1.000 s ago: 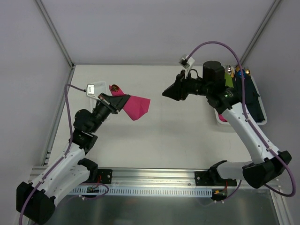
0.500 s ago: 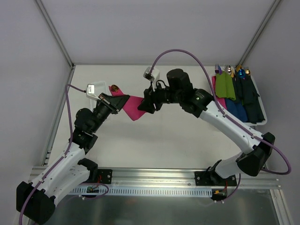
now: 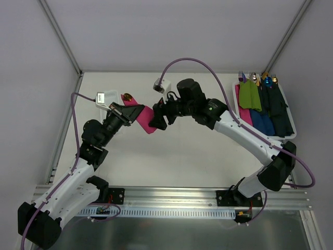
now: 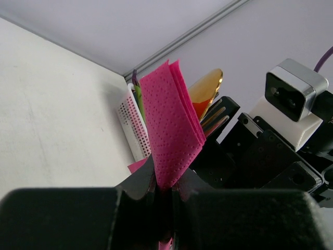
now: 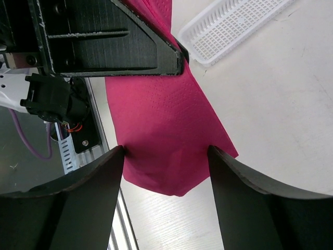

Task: Place the utensils on the paper napkin and roll it up

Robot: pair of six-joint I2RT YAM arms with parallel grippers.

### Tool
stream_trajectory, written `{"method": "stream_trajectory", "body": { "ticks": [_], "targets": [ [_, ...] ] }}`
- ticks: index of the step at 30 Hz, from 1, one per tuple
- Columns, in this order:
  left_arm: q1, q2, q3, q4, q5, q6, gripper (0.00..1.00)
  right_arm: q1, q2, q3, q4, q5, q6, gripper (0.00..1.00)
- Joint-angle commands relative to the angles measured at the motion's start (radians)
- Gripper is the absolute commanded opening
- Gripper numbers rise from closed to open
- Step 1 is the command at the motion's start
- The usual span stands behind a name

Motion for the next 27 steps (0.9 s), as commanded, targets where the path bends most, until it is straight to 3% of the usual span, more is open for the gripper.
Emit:
{"method": "stream_trajectory", "body": {
  "ticks": [1,27],
  "targets": [
    [0.001,-0.002,0.037,0.055,0.041,-0.019,0.0,0.001,0.004,0.036,0.058,-0.029,0.001,0.69],
    [0.001,0.073,0.04,0.203,0.176,-0.055,0.0,-0.056,0.072,0.001,0.153,-0.354,0.177,0.58]
  ]
}}
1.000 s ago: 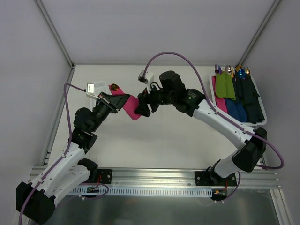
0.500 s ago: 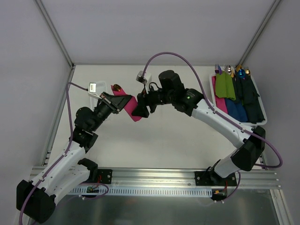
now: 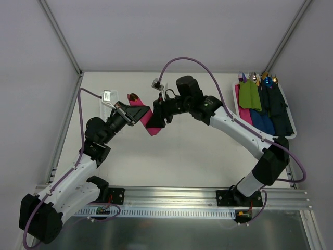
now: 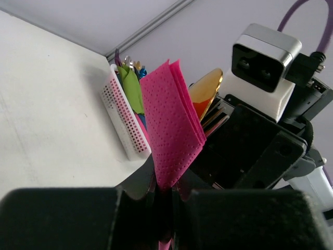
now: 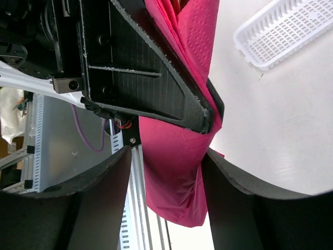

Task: Place the utensils on the paper napkin and roll it up

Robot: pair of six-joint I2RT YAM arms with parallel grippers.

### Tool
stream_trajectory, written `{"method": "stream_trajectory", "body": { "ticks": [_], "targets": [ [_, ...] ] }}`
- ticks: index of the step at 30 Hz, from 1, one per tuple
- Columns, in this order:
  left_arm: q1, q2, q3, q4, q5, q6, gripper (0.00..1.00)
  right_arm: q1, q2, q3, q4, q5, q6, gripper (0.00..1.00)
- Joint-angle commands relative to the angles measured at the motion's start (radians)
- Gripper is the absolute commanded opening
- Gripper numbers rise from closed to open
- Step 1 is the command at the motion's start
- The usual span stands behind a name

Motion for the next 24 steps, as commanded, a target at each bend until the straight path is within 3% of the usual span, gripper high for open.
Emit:
{"method": "stream_trajectory", "body": {
  "ticks": [1,14,17,20,23,24],
  "targets": [
    [0.002,0.002,0.04,0.118,0.055,-0.024,0.0,-0.009,0.001,-0.002,0.079,-0.089,0.062,0.57],
    [0.002,0.018,0.055,0.116,0.07,-0.01,0.0,-0.013,0.01,-0.075,0.239,-0.276,0.208,0.2],
    [0.001,0.019,0.063,0.103,0.075,0.001,0.0,-0.015,0.015,-0.079,0.256,-0.299,0.233,0.02],
    [0.002,0.015,0.078,0.063,0.079,0.03,0.0,-0.015,0.013,-0.083,0.277,-0.308,0.265,0.0],
    [0.001,-0.008,0.11,-0.025,0.073,0.082,0.16,-0.018,-0.001,-0.085,0.314,-0.305,0.29,0.0],
    [0.001,-0.017,0.123,-0.05,0.059,0.112,0.32,-0.021,-0.007,-0.092,0.323,-0.295,0.297,0.0]
  ]
}}
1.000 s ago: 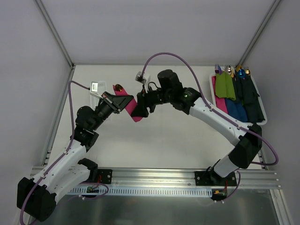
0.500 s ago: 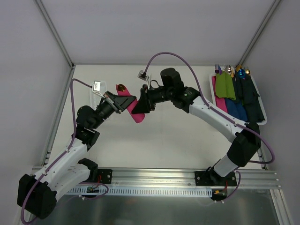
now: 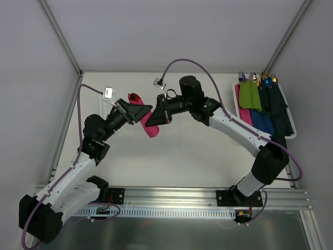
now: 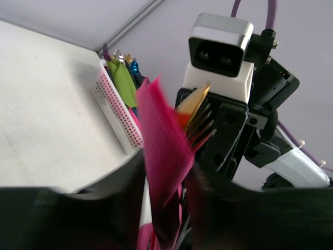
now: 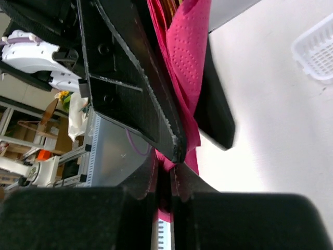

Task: Place the utensils on the paper napkin and roll it up

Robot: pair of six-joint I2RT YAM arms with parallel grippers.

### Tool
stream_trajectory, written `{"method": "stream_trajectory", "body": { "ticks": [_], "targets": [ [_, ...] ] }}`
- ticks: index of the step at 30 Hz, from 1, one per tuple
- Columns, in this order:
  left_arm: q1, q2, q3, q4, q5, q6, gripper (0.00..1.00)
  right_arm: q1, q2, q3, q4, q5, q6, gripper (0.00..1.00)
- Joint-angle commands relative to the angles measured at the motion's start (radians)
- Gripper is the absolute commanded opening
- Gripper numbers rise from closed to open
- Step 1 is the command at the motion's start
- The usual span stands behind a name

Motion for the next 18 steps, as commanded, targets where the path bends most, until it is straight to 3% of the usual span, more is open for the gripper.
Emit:
{"method": "stream_trajectory", "body": {
  "ticks": [1,3,4,11,18],
  "targets": [
    [0.001,-0.041,0.075,-0.08,-0.028,0.099,0.41,0.02,-0.026,-0.013,0.087,-0.059,0.063,0.0],
    [0.001,-0.078,0.096,-0.135,-0.06,0.141,0.55,0.009,-0.044,-0.016,0.092,-0.045,0.07,0.0],
    [0.002,-0.09,0.103,-0.161,-0.063,0.156,0.57,0.006,-0.05,-0.016,0.097,-0.042,0.075,0.0],
    [0.001,-0.161,0.132,-0.283,-0.066,0.208,0.63,-0.043,-0.083,-0.018,0.181,-0.034,0.155,0.0],
    [0.001,-0.185,0.084,-0.284,-0.032,0.202,0.64,-0.124,-0.095,-0.007,0.193,-0.039,0.205,0.0]
  ]
}}
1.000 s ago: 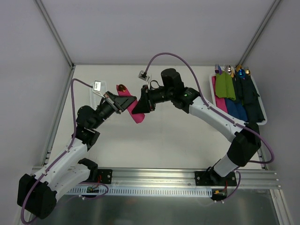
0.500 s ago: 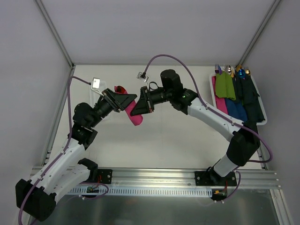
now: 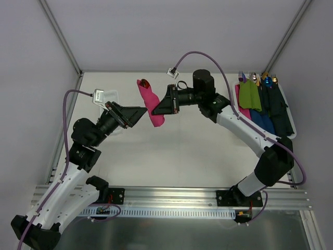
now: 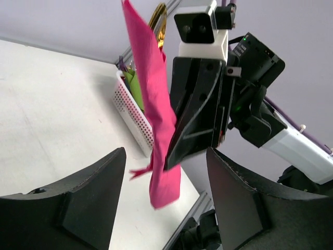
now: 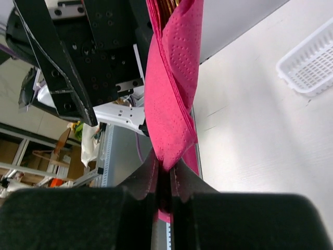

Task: Place the utensils on the paper napkin and roll it up

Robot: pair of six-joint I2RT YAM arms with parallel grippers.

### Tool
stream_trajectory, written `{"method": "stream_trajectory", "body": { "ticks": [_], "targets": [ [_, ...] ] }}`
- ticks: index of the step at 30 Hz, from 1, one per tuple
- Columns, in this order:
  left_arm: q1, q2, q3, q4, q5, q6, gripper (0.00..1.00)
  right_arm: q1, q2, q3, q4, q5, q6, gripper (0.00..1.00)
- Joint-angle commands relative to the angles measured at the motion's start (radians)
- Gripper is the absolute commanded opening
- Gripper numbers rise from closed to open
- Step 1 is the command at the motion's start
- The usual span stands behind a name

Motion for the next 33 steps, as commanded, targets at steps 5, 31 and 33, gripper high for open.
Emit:
{"method": "stream_trajectory", "body": {
  "ticks": [5,31,33],
  "targets": [
    [0.003,0.031,0.029,-0.091,0.087,0.083,0.77,-0.22,-0.079,0.04,-0.226,-0.035,-0.155,0.0],
    [-0.005,0.115,-0.023,-0.144,0.121,0.168,0.99,-1.239,0.251,0.427,-1.742,-0.033,-1.464,0.0],
    [-0.005,0.109,-0.037,-0.137,0.117,0.168,0.99,-1.243,0.266,0.413,-1.74,-0.034,-1.47,0.0]
  ]
}}
